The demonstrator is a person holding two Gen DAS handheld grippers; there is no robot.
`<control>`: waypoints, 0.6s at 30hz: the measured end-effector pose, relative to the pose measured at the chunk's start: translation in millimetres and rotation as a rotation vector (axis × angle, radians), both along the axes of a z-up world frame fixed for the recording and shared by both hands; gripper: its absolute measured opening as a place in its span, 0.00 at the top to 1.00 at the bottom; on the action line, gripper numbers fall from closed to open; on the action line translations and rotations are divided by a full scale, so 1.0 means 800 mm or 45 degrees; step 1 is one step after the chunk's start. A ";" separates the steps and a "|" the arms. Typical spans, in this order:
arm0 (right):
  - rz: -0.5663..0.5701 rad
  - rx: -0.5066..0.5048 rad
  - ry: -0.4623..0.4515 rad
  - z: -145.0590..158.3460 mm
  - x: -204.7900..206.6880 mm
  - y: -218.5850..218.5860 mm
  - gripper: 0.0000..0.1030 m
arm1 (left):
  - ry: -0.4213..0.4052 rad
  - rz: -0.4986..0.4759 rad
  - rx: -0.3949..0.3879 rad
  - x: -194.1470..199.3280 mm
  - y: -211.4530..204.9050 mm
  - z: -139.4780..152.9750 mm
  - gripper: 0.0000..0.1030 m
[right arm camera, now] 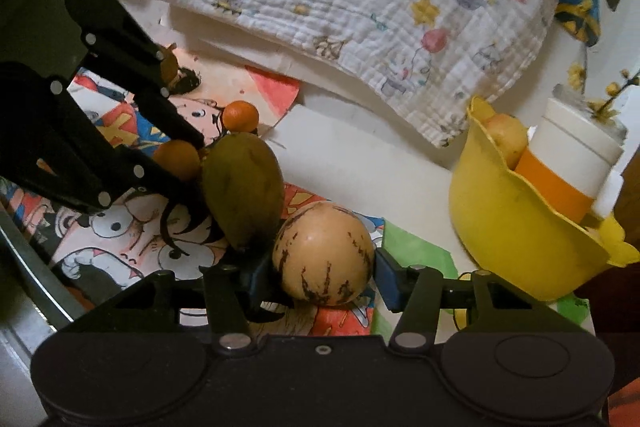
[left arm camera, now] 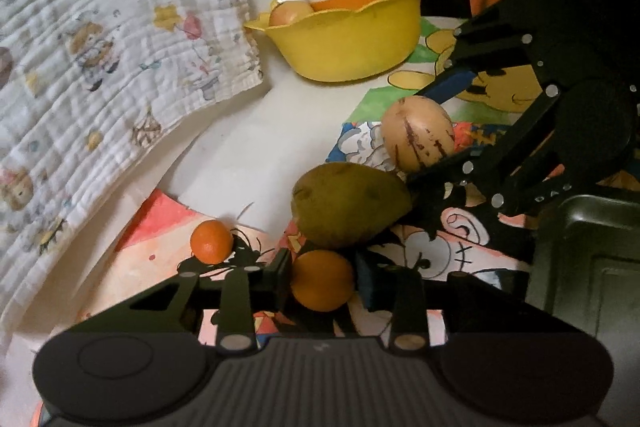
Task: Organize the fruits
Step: 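Grasp the pale striped fruit with the right tool while the left tool grasps an orange kumquat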
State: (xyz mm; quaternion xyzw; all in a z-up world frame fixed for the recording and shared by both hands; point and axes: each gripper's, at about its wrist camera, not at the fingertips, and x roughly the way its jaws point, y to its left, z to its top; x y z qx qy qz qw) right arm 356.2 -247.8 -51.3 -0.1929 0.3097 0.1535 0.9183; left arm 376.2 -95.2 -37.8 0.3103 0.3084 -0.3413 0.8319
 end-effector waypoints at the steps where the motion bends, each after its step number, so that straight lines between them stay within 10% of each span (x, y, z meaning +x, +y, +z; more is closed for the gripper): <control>1: -0.003 0.011 -0.008 0.002 -0.003 -0.002 0.46 | -0.005 0.011 -0.006 -0.003 0.001 0.002 0.64; 18: 0.051 0.102 -0.010 0.052 -0.082 0.019 0.46 | 0.057 0.212 -0.255 -0.058 0.044 0.067 0.64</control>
